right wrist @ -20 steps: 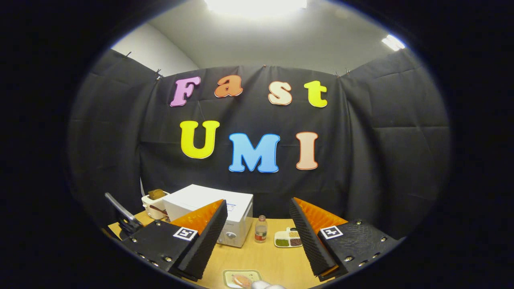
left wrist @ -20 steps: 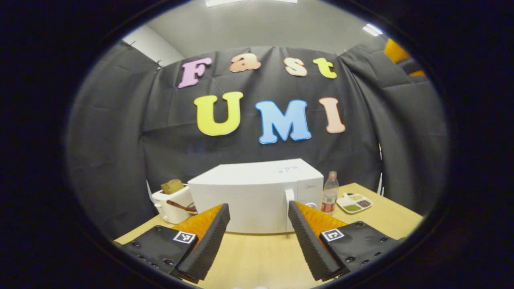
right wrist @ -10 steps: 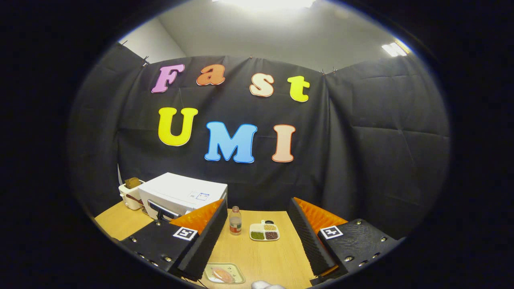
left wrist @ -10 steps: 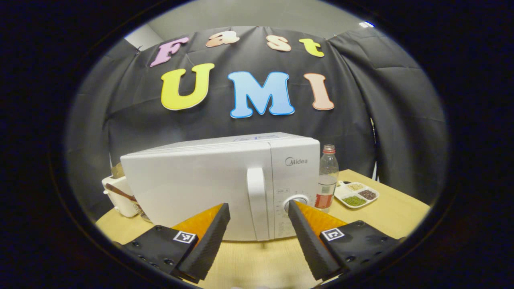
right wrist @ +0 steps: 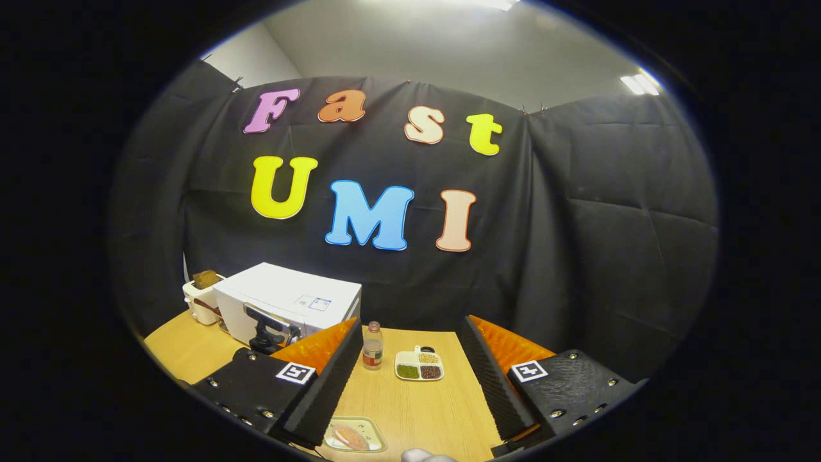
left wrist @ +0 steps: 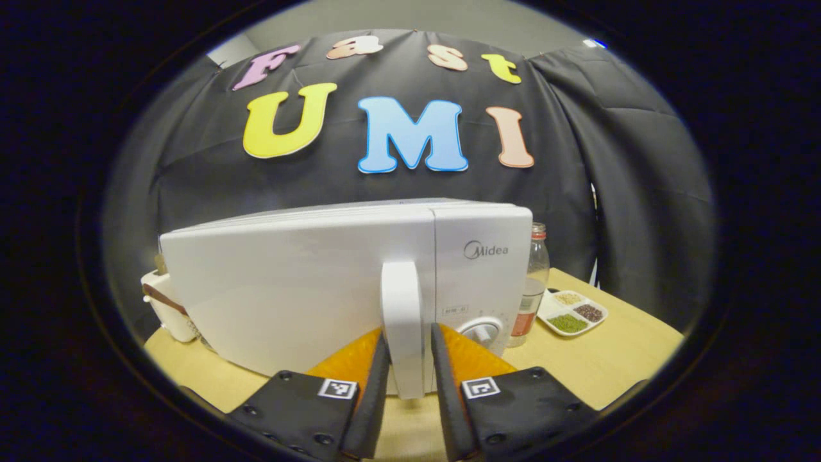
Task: Open the microwave oven with the left hand, put the food in, and close the microwave oven.
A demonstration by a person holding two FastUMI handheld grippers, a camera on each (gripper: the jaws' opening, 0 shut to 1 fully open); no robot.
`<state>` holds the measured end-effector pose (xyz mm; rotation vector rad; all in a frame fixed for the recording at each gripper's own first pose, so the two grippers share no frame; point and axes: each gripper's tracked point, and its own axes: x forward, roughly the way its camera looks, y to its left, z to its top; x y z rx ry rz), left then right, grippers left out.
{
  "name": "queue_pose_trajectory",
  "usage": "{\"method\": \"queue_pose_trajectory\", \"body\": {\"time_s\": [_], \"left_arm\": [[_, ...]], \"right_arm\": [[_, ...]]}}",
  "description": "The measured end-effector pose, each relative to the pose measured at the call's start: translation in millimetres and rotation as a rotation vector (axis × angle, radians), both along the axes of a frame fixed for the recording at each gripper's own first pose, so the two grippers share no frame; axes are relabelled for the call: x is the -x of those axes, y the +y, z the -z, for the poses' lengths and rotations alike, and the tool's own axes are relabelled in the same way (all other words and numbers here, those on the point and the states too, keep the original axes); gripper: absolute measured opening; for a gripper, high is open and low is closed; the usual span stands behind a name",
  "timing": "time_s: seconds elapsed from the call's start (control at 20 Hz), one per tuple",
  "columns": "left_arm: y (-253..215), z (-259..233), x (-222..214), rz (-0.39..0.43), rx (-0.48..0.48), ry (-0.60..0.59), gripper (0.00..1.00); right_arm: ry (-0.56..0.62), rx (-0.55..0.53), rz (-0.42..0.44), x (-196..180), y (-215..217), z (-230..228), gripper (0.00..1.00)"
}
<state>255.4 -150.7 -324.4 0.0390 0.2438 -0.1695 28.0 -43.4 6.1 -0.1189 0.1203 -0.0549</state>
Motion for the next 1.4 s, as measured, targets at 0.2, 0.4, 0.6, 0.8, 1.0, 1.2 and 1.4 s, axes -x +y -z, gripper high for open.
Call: {"method": "queue_pose_trajectory", "body": {"time_s": [0.2, 0.4, 0.6, 0.8, 1.0, 1.2, 1.4], "left_arm": [[-2.4, -5.8, 6.7, 0.024, 0.03, -0.009, 0.28], [1.4, -6.2, 7.8, 0.006, 0.02, 0.01, 0.19], [1.7, -6.3, 8.2, 0.009, 0.019, 0.02, 0.16], [3.7, -6.6, 10.5, 0.001, 0.016, 0.033, 0.14], [21.7, -9.5, 64.2, -0.002, 0.001, -0.004, 0.14], [42.8, -6.9, 106.4, -0.017, -0.005, 0.028, 0.14], [55.6, -8.2, 119.7, -0.045, -0.071, 0.034, 0.27]], "right_arm": [[0.009, 0.006, -0.018, -1.8, 5.6, 6.1, 0.95], [0.024, 0.007, -0.032, 0.4, 9.3, 10.1, 0.95], [0.022, 0.011, -0.04, 3.0, 10.5, 9.5, 0.95], [0.028, 0.012, -0.056, 5.1, 12.8, 9.4, 0.95], [0.02, 0.002, -0.072, 7.5, 13.4, 5.7, 0.95], [0.023, -0.012, -0.098, 13.9, 19.6, 10.4, 0.95], [0.015, -0.018, -0.117, 25.1, 26.0, 6.4, 0.95]]}}
